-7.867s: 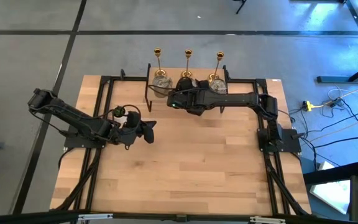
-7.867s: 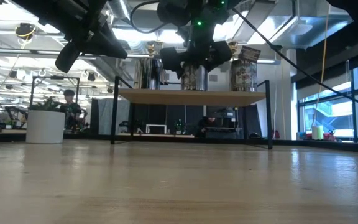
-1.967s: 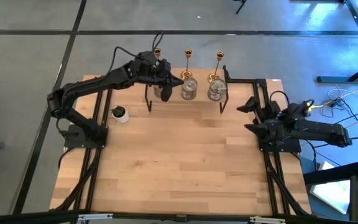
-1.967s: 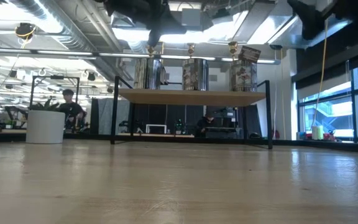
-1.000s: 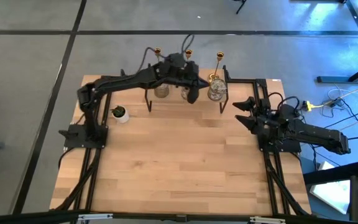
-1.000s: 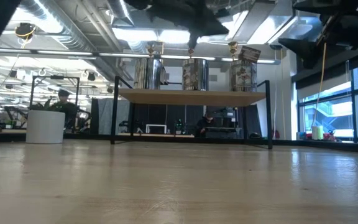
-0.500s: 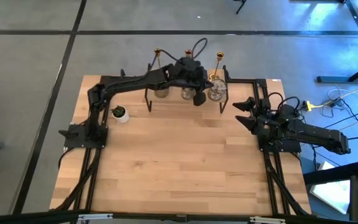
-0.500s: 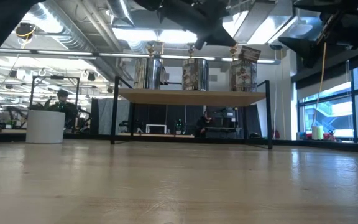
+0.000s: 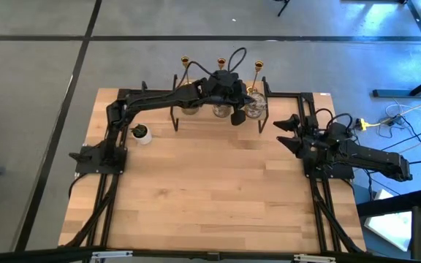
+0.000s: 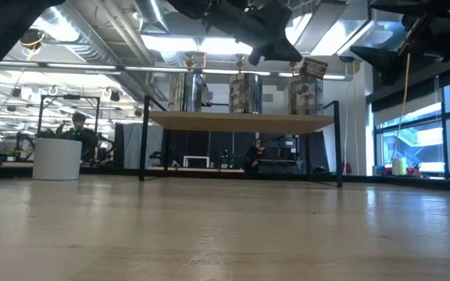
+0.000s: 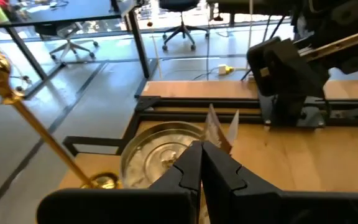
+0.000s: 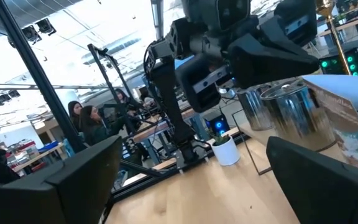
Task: Pick & Place candle stick holders
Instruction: Adjust the right silver scented candle on the shelf
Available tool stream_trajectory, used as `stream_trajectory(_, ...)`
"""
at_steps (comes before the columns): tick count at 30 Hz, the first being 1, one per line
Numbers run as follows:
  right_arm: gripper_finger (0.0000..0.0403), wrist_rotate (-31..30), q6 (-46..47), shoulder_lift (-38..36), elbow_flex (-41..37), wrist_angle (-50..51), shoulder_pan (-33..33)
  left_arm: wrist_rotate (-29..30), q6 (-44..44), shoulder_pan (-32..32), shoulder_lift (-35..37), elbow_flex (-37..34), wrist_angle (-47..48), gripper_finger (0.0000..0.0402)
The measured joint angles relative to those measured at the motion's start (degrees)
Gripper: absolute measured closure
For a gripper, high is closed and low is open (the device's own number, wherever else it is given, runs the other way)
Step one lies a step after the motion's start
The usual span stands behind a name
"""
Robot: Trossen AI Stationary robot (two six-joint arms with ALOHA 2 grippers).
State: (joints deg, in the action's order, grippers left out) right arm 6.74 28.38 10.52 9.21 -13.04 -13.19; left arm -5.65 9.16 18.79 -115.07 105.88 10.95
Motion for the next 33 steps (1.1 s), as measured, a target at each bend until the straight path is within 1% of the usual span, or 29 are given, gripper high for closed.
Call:
stream_trajectory(7, 0.0003, 1.09, 1.17, 0.0, 0.0, 0.45, 0.0, -2.91, -0.88, -0.06, -0.52, -0.02, -0.53, 0.04)
stream_trajectory(12, 0.0003, 1.03, 1.2, 0.02, 0.02, 0.63, -0.02, -2.98, -0.88, -0.34, -0.52, -0.02, -0.6, 0.04)
stream_trajectory(17, 0.0003, 1.0, 1.2, 0.02, 0.02, 1.21, -0.02, -5.91, -0.88, -0.34, -0.51, -0.02, -0.15, 0.04)
stream_trajectory(23, 0.0003, 0.96, 1.2, 0.02, 0.02, 1.33, -0.04, -7.8, -0.88, -0.34, -1.46, -0.08, 1.27, 0.04)
stream_trajectory(27, 0.0003, 0.94, 1.2, 0.02, 0.02, 1.33, -0.04, -7.35, -0.6, -0.75, -2.12, -0.08, 0.86, 0.04)
stream_trajectory(31, 0.0003, 0.92, 1.2, 0.02, 0.02, 1.52, -0.04, -3.25, 1.14, -1.12, -2.14, 1.12, -0.28, 0.04)
stream_trajectory(33, 0.0003, 0.92, 1.2, 0.02, 0.02, 1.53, -0.02, -2.83, 2.46, -0.98, -2.14, 2.6, 0.2, 0.04)
